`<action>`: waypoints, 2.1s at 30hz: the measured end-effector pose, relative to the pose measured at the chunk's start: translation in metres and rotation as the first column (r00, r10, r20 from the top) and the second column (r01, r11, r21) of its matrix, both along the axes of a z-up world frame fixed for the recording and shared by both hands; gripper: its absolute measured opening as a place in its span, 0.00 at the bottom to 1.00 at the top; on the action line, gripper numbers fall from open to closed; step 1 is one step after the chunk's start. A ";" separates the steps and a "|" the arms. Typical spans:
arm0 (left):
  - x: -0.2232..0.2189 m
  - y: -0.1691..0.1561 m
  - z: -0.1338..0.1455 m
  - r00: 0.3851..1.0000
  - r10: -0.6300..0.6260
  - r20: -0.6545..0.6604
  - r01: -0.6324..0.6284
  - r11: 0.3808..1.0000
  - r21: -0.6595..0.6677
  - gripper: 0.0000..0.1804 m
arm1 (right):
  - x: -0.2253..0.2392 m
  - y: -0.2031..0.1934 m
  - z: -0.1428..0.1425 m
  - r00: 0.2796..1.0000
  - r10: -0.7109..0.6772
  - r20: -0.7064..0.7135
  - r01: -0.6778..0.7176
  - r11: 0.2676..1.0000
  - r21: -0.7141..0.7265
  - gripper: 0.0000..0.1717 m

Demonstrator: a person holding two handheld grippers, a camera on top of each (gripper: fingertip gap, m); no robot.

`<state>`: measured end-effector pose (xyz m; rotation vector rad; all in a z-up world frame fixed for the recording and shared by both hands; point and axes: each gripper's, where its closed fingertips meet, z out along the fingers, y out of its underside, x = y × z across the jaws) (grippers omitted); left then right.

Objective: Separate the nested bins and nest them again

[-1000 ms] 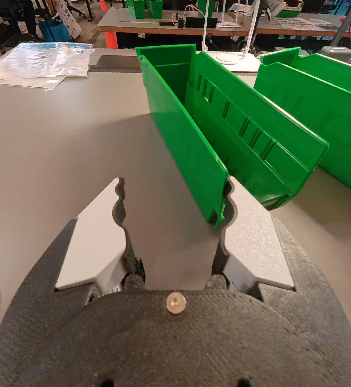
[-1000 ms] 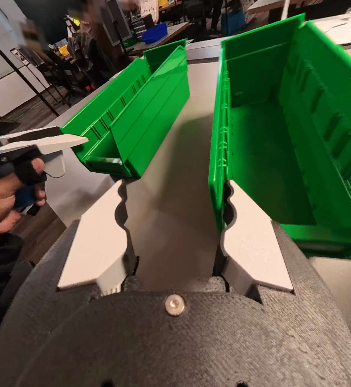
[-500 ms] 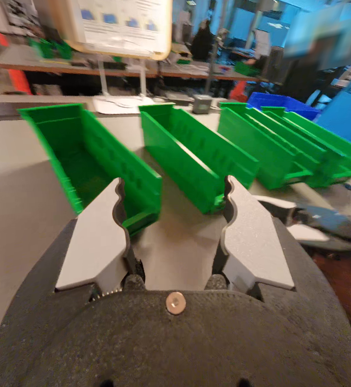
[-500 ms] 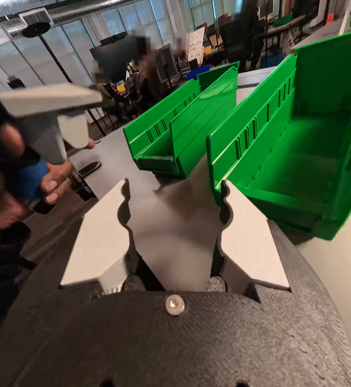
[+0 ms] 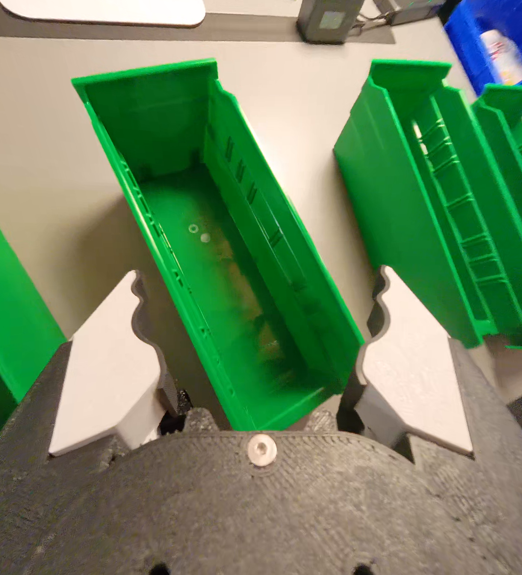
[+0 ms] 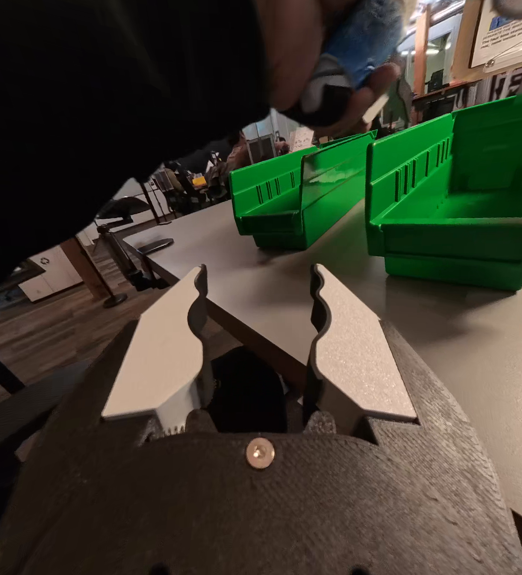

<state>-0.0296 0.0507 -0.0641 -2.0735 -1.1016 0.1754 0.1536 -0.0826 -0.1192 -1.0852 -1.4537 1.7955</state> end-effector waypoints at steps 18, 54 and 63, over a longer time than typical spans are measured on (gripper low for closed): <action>-0.027 -0.003 -0.018 0.994 -0.097 -0.049 0.073 0.927 -0.367 0.77 | 0.003 -0.004 -0.003 0.998 0.068 0.003 -0.067 0.997 -0.029 0.36; -0.058 -0.078 0.106 0.989 -0.027 -0.144 0.003 0.987 -0.159 0.58 | 0.004 -0.005 -0.004 0.996 0.091 -0.008 -0.091 0.995 -0.046 0.32; -0.086 -0.193 0.112 0.972 0.182 -0.145 -0.200 0.972 -0.123 0.59 | 0.003 -0.008 -0.005 0.996 0.088 -0.005 -0.088 0.995 -0.046 0.32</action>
